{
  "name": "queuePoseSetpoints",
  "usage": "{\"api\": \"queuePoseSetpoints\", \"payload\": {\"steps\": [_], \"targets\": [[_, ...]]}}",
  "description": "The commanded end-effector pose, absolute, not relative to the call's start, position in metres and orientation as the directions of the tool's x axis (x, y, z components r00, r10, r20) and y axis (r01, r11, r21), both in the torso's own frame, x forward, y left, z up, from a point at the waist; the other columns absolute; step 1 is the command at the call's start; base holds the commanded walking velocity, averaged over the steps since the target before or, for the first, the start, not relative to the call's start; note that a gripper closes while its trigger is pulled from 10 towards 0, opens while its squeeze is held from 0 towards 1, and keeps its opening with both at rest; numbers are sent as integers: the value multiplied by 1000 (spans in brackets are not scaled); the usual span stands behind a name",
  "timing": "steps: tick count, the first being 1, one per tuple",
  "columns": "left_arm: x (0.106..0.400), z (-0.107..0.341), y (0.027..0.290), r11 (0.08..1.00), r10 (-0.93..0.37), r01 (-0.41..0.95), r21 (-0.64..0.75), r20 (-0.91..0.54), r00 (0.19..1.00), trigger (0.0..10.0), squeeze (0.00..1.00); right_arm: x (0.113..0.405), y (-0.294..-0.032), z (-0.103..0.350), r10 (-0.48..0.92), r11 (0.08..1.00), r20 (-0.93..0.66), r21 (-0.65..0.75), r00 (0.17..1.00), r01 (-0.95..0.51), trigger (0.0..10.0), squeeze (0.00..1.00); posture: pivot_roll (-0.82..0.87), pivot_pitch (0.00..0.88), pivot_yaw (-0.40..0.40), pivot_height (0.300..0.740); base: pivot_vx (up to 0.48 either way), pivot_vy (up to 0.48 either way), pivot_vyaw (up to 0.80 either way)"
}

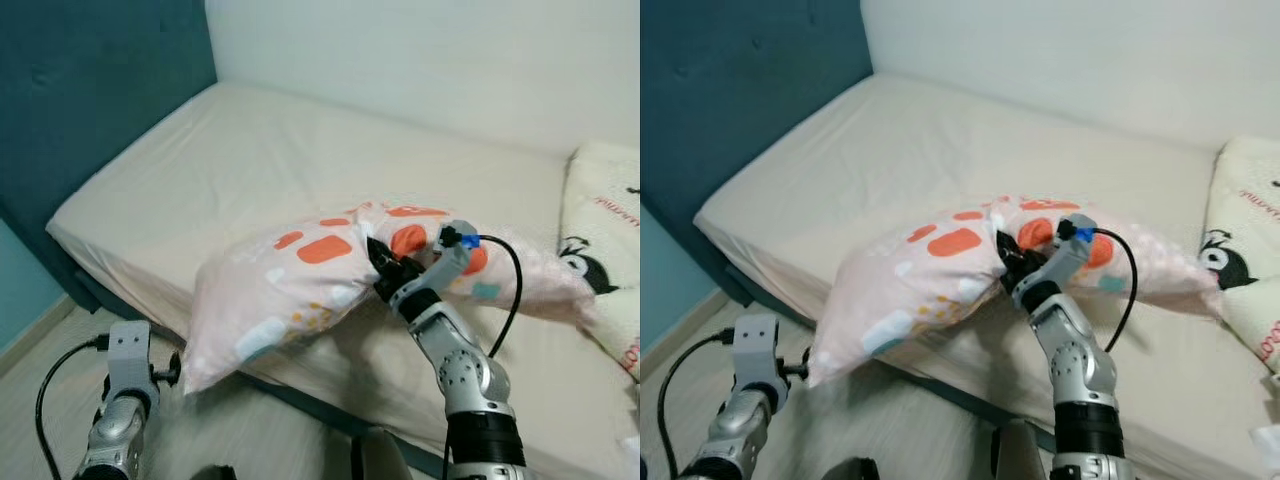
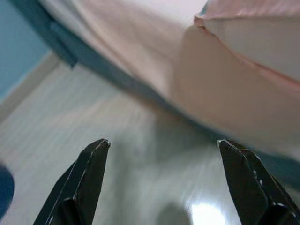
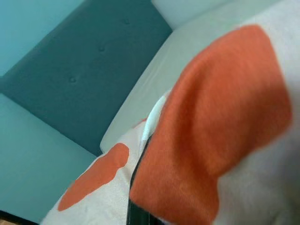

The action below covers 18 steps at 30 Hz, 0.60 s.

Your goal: Clean up the room

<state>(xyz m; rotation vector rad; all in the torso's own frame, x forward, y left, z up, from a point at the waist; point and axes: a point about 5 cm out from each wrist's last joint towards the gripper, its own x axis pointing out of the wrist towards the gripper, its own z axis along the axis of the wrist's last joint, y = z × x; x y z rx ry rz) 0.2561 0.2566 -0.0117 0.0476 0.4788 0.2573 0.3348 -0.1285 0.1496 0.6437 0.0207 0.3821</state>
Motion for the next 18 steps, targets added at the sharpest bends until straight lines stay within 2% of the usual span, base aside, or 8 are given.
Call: {"api": "queuePoseSetpoints", "payload": {"steps": [1, 2, 3, 4, 6, 8, 11, 18], "targets": [[237, -26, 263, 960, 278, -244, 134, -525, 805, 10000, 0, 339, -122, 161, 367, 721, 168, 570, 915, -394, 0, 0, -19, 45, -23, 643, 0, 0, 0], [237, -26, 263, 960, 278, -244, 134, -525, 805, 10000, 0, 339, -122, 161, 367, 721, 168, 570, 915, -394, 0, 0, -19, 45, -23, 643, 0, 0, 0], [212, -44, 268, 950, 302, -282, 131, -609, 733, 10000, 0, 340, -118, 155, 379, 718, 153, 573, 913, -395, 0, 0, -16, 42, -27, 653, 0, 0, 0], [212, -44, 268, 950, 302, -282, 131, -609, 733, 10000, 0, 340, -118, 155, 379, 718, 153, 573, 913, -395, 0, 0, -16, 42, -27, 653, 0, 0, 0], [191, -57, 269, 944, 315, -297, 146, -673, 670, 10000, 0, 340, -115, 151, 386, 717, 144, 574, 911, -395, 0, 0, -16, 38, -31, 663, 0, 0, 0], [191, -57, 269, 944, 315, -297, 146, -673, 670, 10000, 0, 340, -115, 151, 386, 717, 144, 574, 911, -395, 0, 0, -16, 38, -31, 663, 0, 0, 0], [163, -74, 265, 944, 309, -286, 166, -751, 584, 10000, 0, 342, -114, 150, 394, 721, 138, 567, 909, -399, 0, 0, -22, 28, -34, 677, 0, 0, 0], [141, -85, 258, 949, 296, -258, 184, -807, 511, 10000, 0, 344, -114, 150, 395, 724, 140, 561, 908, -402, 0, 0, -23, 26, -36, 692, 0, 0, 0]]}}
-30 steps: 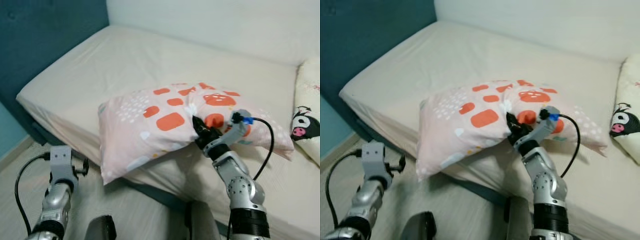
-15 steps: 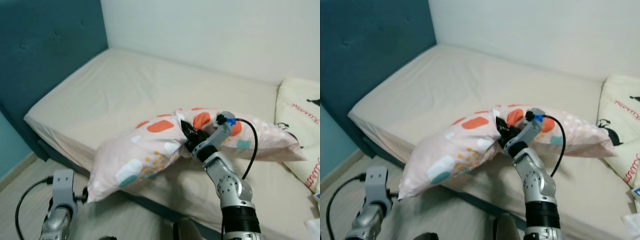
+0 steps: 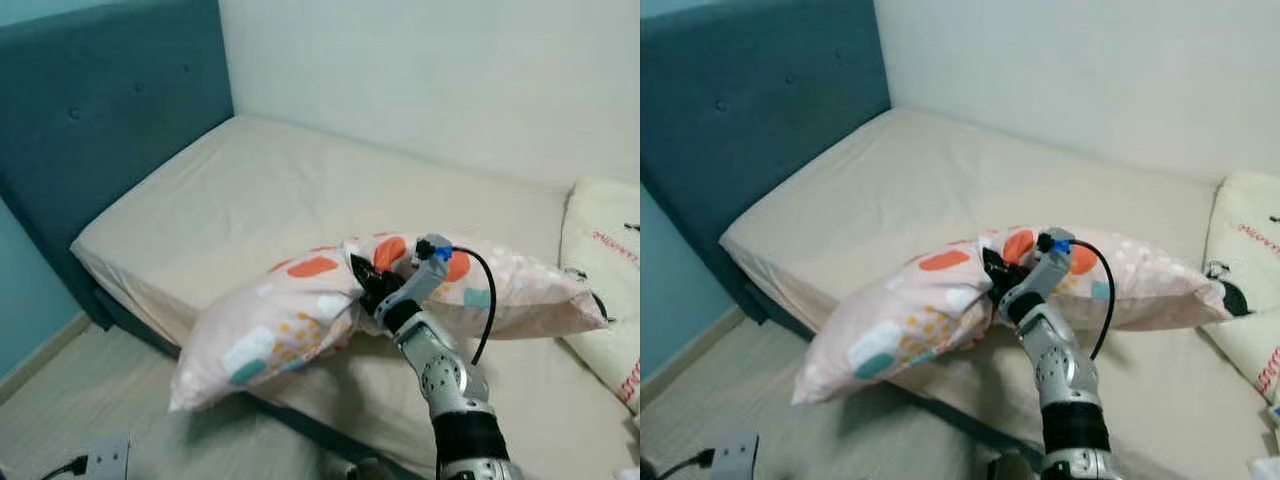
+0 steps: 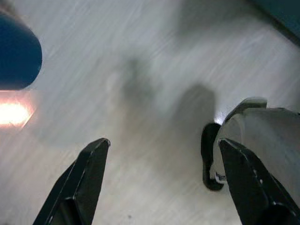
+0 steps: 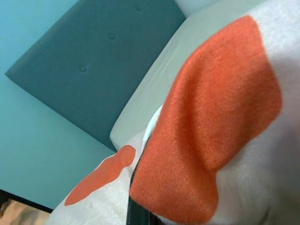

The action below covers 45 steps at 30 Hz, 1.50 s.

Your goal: Clean up the room

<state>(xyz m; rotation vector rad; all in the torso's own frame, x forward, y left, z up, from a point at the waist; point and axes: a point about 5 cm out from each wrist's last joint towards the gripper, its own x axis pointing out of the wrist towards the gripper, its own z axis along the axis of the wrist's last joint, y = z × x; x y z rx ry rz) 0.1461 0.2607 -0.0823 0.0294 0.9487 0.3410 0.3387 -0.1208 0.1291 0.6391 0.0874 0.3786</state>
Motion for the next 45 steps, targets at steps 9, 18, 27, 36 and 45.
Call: {"api": "queuePoseSetpoints", "payload": {"steps": [9, 18, 27, 36, 45], "targets": [[142, -88, 249, 960, 262, -224, 167, -820, 509, 10000, 0, 345, -112, 147, 395, 726, 140, 558, 908, -402, 0, 0, -27, 24, -36, 722, 0, 0, 0], [148, -86, 251, 960, 264, -221, 172, -817, 513, 10000, 0, 346, -112, 146, 393, 727, 141, 558, 909, -401, 0, 0, -29, 18, -36, 740, 0, 0, 0], [148, -86, 249, 961, 261, -217, 171, -819, 511, 10000, 0, 346, -112, 145, 398, 742, 140, 531, 907, -408, 314, 0, -33, 15, -39, 740, 0, 0, 0], [141, -87, 254, 964, 253, -203, 173, -832, 493, 10000, 0, 341, -105, 142, 451, 740, 157, 484, 879, -466, 10000, 0, -29, 18, -40, 740, 0, 0, 615], [136, -92, 245, 972, 221, -176, 154, -848, 482, 10000, 0, 330, -91, 131, 542, 723, 131, 431, 830, -540, 10000, 0, -39, 23, -42, 740, 0, 0, 788]]}}
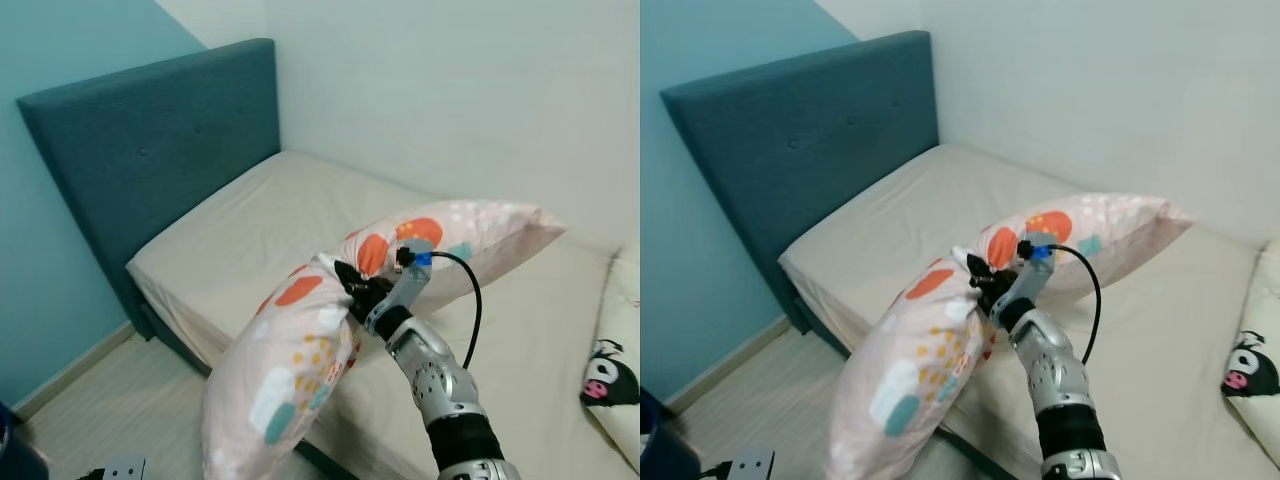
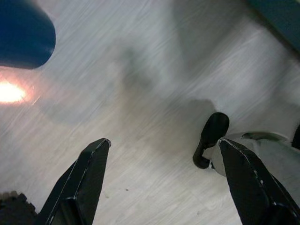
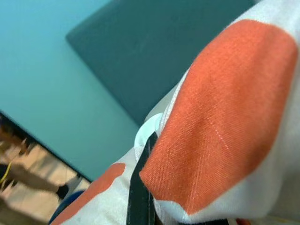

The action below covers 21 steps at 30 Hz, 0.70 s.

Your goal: Clean up the room

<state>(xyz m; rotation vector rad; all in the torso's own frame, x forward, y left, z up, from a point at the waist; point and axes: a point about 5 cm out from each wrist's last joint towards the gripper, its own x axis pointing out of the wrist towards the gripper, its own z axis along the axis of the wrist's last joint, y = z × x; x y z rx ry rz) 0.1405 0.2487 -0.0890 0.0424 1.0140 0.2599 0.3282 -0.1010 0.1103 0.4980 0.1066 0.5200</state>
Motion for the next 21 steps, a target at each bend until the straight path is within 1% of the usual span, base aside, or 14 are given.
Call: {"api": "queuePoseSetpoints", "payload": {"steps": [1, 5, 9, 12, 21], "targets": [[136, -93, 242, 974, 213, -171, 147, -849, 483, 10000, 0, 329, -89, 131, 549, 720, 132, 426, 825, -547, 10000, 0, -41, 23, -41, 740, 0, 0, 788], [138, -93, 235, 978, 195, -159, 133, -850, 489, 10000, 0, 328, -88, 131, 556, 717, 134, 421, 820, -555, 10000, 0, -41, 25, -41, 740, 0, 0, 788], [148, -94, 217, 984, 166, -144, 107, -847, 505, 10000, 0, 326, -84, 130, 585, 711, 131, 393, 800, -584, 10000, 0, -41, 30, -41, 740, 0, 0, 786], [151, -94, 211, 985, 160, -138, 103, -846, 509, 10000, 0, 325, -83, 130, 591, 708, 132, 388, 796, -590, 10000, 0, -39, 37, -43, 740, 0, 0, 788], [146, -96, 212, 984, 174, -127, 128, -850, 497, 10000, 0, 323, -82, 128, 602, 702, 132, 384, 788, -600, 10000, 0, -42, 34, -40, 740, 0, 0, 788]]}}
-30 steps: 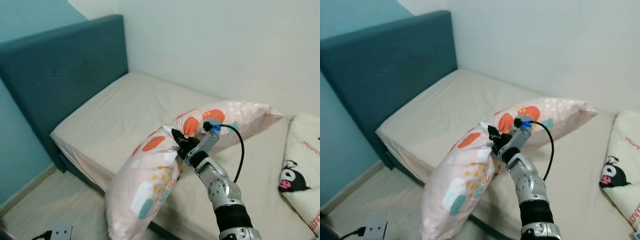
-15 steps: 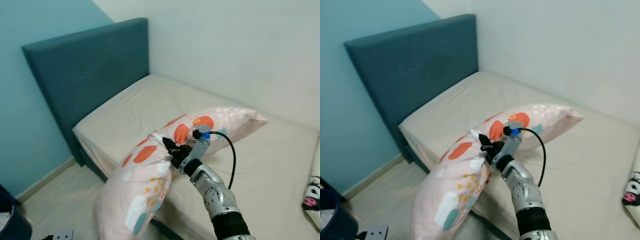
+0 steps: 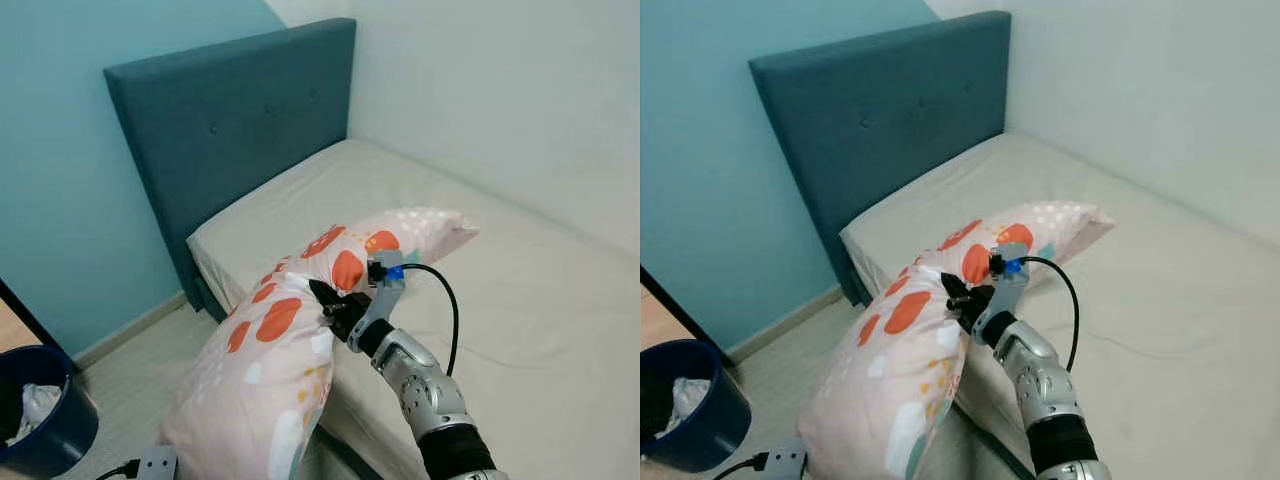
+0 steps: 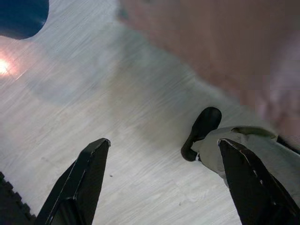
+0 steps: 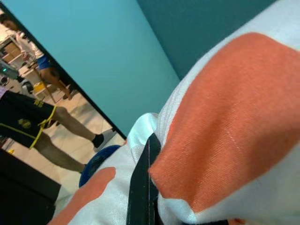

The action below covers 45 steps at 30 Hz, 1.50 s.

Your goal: Clean up the room

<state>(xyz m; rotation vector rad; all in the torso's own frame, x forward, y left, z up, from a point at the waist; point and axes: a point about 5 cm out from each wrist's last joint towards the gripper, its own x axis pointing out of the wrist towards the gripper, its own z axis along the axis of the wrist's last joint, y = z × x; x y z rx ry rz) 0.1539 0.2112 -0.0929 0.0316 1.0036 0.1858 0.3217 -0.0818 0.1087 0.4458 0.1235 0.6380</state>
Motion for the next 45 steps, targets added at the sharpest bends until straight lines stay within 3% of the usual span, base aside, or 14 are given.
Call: {"api": "queuePoseSetpoints", "payload": {"steps": [1, 10, 14, 28, 37, 45], "targets": [[144, -96, 213, 984, 175, -125, 129, -852, 494, 10000, 0, 323, -82, 128, 603, 701, 131, 383, 787, -601, 10000, 0, -41, 31, -42, 740, 0, 0, 788], [144, -95, 218, 986, 160, -117, 116, -851, 501, 10000, 0, 325, -82, 129, 610, 704, 127, 366, 782, -609, 10000, 0, -39, 23, -44, 740, 0, 0, 785], [146, -95, 218, 990, 142, -84, 116, -854, 501, 10000, 0, 325, -82, 129, 609, 705, 128, 364, 782, -609, 10000, 0, -42, 21, -41, 740, 0, -469, 788], [131, -87, 265, 977, 210, -128, 169, -852, 480, 10000, 0, 324, -83, 127, 602, 711, 128, 363, 788, -602, 10000, 0, -45, 21, -39, 740, 0, -34, 787], [126, -90, 262, 980, 194, -127, 151, -859, 474, 10000, 0, 325, -85, 127, 597, 716, 128, 359, 792, -598, 10000, 0, -50, 22, -39, 740, 0, 0, 785], [134, -93, 241, 990, 135, -96, 101, -863, 487, 10000, 0, 335, -101, 123, 462, 807, 83, 374, 883, -457, 10000, 0, -49, 25, -37, 740, 96, 0, 394]]}}
